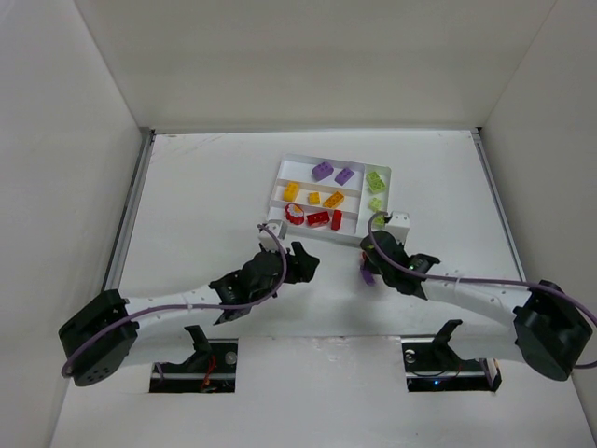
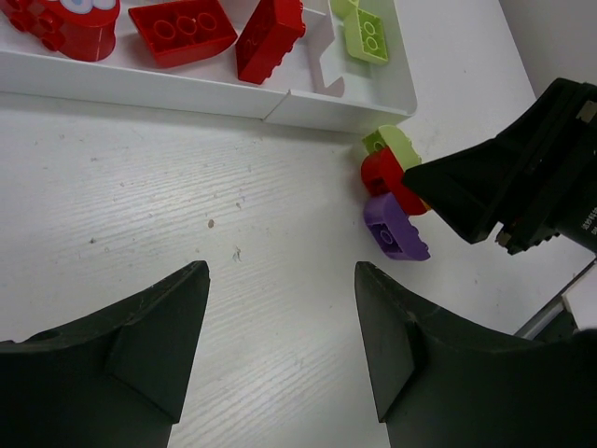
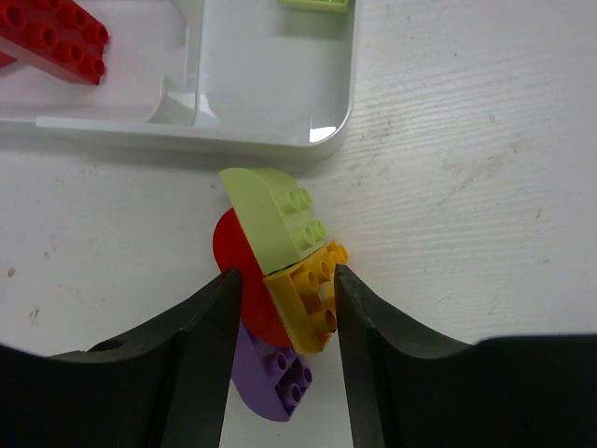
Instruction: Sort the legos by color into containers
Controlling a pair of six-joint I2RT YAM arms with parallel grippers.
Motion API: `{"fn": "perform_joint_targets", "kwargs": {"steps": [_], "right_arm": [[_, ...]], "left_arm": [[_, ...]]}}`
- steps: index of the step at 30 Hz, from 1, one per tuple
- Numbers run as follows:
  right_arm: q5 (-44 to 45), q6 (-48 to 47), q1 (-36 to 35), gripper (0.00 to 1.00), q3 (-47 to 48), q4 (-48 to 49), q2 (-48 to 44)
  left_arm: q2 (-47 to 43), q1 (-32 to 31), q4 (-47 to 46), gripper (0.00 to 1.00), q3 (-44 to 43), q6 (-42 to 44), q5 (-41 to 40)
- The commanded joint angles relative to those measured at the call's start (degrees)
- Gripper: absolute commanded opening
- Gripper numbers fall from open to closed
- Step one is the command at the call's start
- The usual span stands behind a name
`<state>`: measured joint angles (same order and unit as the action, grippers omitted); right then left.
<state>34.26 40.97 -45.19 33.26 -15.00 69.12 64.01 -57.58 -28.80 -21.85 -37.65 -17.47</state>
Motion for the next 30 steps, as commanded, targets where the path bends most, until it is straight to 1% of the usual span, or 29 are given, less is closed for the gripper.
{"fn": "perform_joint_targets", "kwargs": {"steps": [1, 5, 7, 10, 12, 16, 20, 26, 30], "right_arm": [[-1.3, 1.7, -0.9, 0.47, -0.2, -0.7, -1.7], [-1.4, 1.7, -0.9, 0.39, -0.1, -1.0, -1.7], [-1.4, 1.7, -0.9, 0.33, -0.1, -0.7, -1.6], [-1.4, 1.7, -0.9, 0.25, -0.2, -0.4, -1.5], [-1.6, 1.7, -0.9, 0.22, -0.2, -0.2, -1.4], [-1.8, 1.7, -1.4, 0.21, -0.1, 1.0, -2.6], [-3.9, 1.7, -1.9, 0.20, 0.2, 2.7, -4.9], [-10.3, 1.7, -2.9, 0.20, 1.5, 7.6, -6.8], [-13.2, 2.3, -3.5, 0.21, 2.0, 10.7, -6.9]], "left_arm": [[-1.3, 1.0, -2.3, 0.61, 0.0, -0.6, 1.5], [-1.8, 1.6, -2.1, 0.61, -0.1, -1.0, 2.2], [-2.2, 1.7, -2.0, 0.61, 0.0, -1.4, 2.4], [-2.8, 2.2, -1.9, 0.65, 0.4, -3.1, 3.8], [-3.0, 2.8, -1.9, 0.68, 0.7, -4.8, 5.3], [-3.4, 3.7, -3.0, 0.76, 1.9, -9.0, 8.8], [-2.8, 4.4, -7.0, 0.83, 3.9, -13.7, 11.3], [0.3, 4.5, -14.4, 0.84, 6.5, -21.0, 12.4], [2.8, 4.0, -19.4, 0.84, 7.8, -23.3, 11.3]]}}
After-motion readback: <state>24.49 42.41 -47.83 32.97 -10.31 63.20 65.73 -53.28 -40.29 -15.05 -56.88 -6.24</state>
